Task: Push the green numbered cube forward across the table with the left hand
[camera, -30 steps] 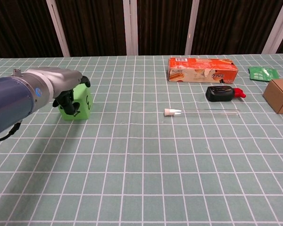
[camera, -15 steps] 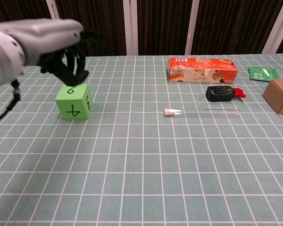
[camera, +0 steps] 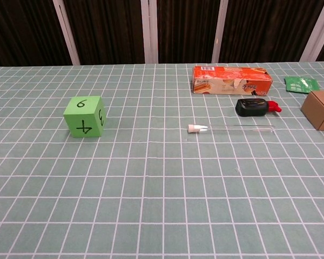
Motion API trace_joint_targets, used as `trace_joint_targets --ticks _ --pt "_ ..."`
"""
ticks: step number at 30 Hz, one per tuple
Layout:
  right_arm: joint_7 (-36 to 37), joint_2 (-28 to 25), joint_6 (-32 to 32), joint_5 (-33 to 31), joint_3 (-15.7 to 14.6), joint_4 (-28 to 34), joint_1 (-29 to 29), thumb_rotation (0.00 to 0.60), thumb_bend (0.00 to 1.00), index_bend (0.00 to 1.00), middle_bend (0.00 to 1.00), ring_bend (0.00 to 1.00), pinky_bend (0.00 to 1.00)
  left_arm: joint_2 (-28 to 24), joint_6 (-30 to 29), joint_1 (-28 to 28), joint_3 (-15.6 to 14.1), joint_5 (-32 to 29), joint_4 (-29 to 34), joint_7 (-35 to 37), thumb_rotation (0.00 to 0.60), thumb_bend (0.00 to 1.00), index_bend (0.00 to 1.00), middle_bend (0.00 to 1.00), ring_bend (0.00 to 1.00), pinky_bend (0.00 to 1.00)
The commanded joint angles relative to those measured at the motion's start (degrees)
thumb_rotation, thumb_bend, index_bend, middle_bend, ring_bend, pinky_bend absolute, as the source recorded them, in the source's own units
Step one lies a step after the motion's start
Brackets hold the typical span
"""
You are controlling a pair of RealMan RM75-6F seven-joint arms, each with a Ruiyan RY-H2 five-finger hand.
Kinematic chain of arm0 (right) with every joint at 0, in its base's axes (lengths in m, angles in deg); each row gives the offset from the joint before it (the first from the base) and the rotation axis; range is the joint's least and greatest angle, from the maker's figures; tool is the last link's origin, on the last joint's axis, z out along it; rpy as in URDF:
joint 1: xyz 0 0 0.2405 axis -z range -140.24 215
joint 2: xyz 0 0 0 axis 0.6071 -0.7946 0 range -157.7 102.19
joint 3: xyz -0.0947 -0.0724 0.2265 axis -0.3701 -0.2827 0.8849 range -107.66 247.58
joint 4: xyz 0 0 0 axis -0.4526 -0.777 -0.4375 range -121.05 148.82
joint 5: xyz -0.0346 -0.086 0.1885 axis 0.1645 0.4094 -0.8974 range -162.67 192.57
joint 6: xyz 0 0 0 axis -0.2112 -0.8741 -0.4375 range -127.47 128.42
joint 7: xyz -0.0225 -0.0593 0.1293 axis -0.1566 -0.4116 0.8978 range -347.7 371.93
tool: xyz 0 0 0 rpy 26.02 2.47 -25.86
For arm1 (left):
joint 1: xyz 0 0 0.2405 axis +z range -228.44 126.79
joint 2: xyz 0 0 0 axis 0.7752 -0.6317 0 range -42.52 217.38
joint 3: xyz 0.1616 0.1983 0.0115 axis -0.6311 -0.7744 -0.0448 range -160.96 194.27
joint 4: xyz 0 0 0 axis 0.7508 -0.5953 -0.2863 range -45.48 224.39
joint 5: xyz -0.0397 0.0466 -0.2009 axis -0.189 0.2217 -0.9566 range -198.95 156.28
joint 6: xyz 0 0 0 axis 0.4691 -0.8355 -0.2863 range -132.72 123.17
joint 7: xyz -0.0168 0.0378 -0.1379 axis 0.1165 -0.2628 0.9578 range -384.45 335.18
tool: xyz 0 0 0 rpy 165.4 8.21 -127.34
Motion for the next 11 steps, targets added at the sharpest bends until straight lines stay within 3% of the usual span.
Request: trace_joint_targets --ticks 1,11 --pt "0.17 -0.18 -0.08 0.82 -0.51 -0.23 0.01 0.600 0.04 0.06 0.00 0.00 0.00 -2.57 -1.58 8.28 0.04 4.09 -10.78 8.79 0.600 0.37 0.19 0.13 0.00 0.03" --pt "-2.30 0.66 1.44 0.39 -0.73 -0.01 -0.62 0.600 0.04 0.06 0.00 0.00 0.00 -2.76 0.14 12.59 4.89 4.47 -13.65 11.42 0.600 0.37 0.17 0.11 0.00 0.03"
